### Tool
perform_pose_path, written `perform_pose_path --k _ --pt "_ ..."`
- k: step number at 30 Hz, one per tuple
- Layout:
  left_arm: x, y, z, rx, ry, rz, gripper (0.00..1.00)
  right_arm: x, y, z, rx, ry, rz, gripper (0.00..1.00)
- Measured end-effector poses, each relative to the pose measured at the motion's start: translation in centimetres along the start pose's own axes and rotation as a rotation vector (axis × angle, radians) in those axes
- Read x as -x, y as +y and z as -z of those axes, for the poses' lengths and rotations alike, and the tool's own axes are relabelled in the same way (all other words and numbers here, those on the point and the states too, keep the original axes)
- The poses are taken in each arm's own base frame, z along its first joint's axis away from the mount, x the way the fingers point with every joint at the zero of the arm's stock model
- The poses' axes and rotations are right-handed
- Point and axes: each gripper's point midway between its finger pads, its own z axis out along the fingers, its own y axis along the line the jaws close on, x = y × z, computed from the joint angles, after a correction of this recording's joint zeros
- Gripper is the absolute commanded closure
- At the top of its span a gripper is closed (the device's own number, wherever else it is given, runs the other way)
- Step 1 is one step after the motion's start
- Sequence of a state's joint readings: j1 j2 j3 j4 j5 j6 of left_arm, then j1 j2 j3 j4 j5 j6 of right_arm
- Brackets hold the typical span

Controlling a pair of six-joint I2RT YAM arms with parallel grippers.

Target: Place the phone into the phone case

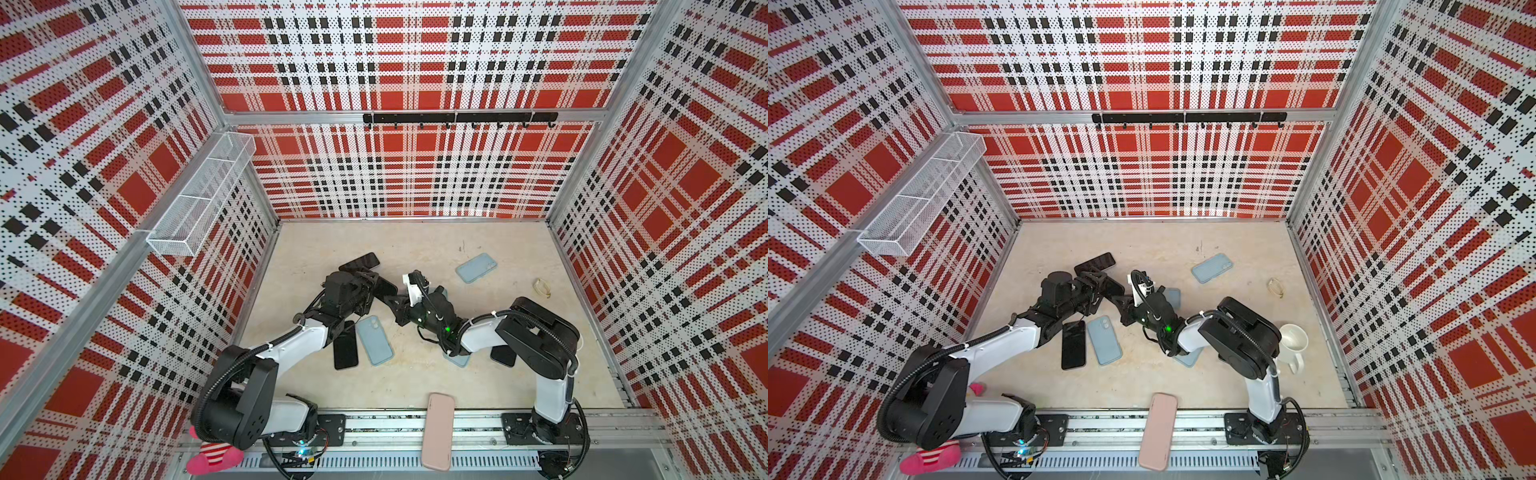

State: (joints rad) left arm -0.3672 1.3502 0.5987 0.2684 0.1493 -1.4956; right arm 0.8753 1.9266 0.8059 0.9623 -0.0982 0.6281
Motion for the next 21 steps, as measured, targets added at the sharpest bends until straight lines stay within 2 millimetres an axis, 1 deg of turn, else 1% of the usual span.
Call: perform_pose_path --k 1,2,3,5,6,9,11,12,14,17,19,21 --pt "0.0 0.1 0.0 0.000 0.001 -0.004 0.10 0.0 0.0 0.1 0.002 0.002 0.003 1.00" --pt "-0.1 0.0 0.1 -0.005 0.002 -0.009 0.03 -0.1 0.1 0.1 0.001 0.006 -0.001 1.00" --pt "-0.2 -0.1 0.2 -0.011 0.003 -0.021 0.01 -0.1 0.2 0.3 0.005 0.013 -0.005 1.00" --pt "-0.3 -0.8 0.6 -0.032 0.004 -0.050 0.02 0.2 0.5 0.6 0.009 0.018 -0.006 1.00" --pt "-0.3 -1.2 0.9 -0.043 0.002 -0.070 0.02 0.7 0.8 0.8 0.011 0.014 -0.006 1.00" --pt "0.0 -2.1 1.7 -0.044 -0.020 -0.151 0.02 2.5 1.2 1.6 0.014 -0.003 -0.006 1.00" --pt "0.5 -3.1 2.1 -0.034 -0.048 -0.221 0.01 3.8 1.2 2.5 0.010 -0.017 -0.007 1.00" --pt "0.9 -3.9 2.3 -0.027 -0.066 -0.261 0.00 4.5 0.8 3.0 -0.002 -0.022 -0.011 1.00" --pt "1.6 -5.8 2.7 -0.020 -0.103 -0.353 0.03 5.9 -0.4 4.2 -0.030 -0.029 -0.027 1.00" --pt "2.4 -9.0 2.9 -0.020 -0.150 -0.483 0.10 7.7 -3.0 6.3 -0.088 -0.031 -0.070 1.00" --pt "2.7 -10.4 2.3 -0.012 -0.161 -0.558 0.14 8.8 -4.7 8.0 -0.131 -0.028 -0.100 1.00" --pt "3.0 -10.7 1.0 0.023 -0.155 -0.625 0.16 9.7 -6.3 9.8 -0.183 -0.023 -0.122 1.00"
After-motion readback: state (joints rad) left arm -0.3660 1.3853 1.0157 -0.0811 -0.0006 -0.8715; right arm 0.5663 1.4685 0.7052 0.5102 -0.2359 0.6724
